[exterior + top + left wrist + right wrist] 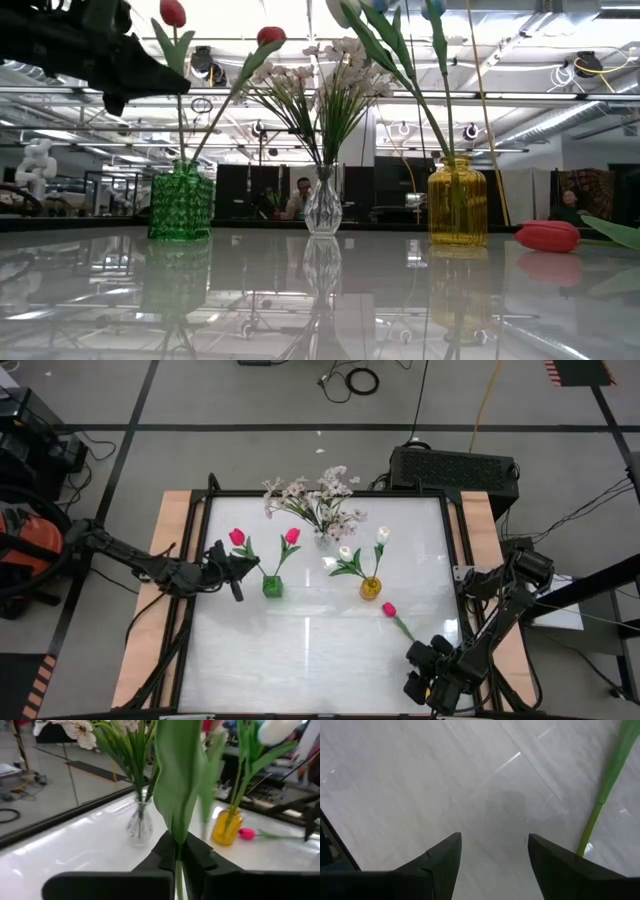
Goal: Sort flowers into vase by color
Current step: Put the left red flower into the green vase
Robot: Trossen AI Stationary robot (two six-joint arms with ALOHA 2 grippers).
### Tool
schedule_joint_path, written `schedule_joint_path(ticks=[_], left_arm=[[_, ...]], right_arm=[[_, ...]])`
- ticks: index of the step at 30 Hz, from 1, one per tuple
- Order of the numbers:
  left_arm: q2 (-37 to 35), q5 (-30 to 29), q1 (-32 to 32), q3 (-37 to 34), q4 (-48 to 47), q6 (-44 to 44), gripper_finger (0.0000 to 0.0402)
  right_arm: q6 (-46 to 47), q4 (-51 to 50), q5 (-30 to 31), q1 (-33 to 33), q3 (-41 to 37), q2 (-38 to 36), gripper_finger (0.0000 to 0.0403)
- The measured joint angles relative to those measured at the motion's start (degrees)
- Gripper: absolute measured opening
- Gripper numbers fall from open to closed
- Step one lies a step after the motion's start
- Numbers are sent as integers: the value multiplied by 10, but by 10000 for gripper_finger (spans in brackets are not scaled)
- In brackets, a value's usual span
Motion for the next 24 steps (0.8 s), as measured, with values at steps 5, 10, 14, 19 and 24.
schedule_joint_path(ticks=[5, 10, 14, 19, 24], left_arm=[[4, 24, -12, 0, 10, -9, 46], [6, 26, -20, 0, 7, -7, 87], [5, 25, -20, 0, 8, 11, 133], [5, 23, -20, 11, 3, 27, 202], [-7, 50, -22, 22, -53, 23, 255]], right_arm=[[0, 0, 0, 0, 0, 0, 221], [3, 1, 1, 0, 0, 0, 221], [3, 1, 17, 0, 0, 0, 221], [15, -17, 30, -7, 0, 0, 221], [31, -76, 30, -27, 0, 0, 221]])
